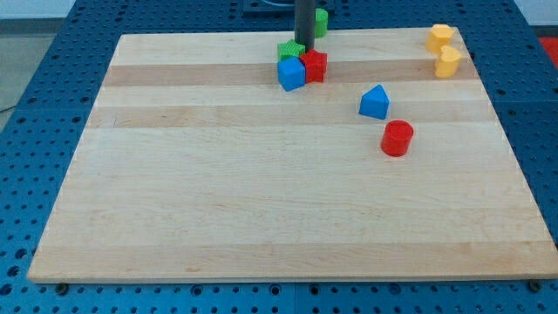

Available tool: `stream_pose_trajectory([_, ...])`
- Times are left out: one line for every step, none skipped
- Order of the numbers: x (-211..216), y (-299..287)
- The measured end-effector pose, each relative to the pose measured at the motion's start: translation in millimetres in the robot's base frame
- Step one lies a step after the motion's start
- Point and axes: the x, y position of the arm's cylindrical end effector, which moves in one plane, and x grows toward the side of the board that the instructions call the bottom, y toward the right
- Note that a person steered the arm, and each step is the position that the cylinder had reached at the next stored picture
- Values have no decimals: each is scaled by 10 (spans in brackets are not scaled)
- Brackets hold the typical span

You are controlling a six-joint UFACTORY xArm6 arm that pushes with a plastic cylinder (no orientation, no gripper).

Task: Move your arm to center left

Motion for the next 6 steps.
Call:
stream_pose_trajectory([-113,-84])
stream_pose_trajectory([-123,-484])
stream_pose_trajectory([-124,-811])
stream_pose_trajectory([-130,-1488])
stream_pose_trajectory([323,-1676])
stream_pose_trajectory([1073,-1676])
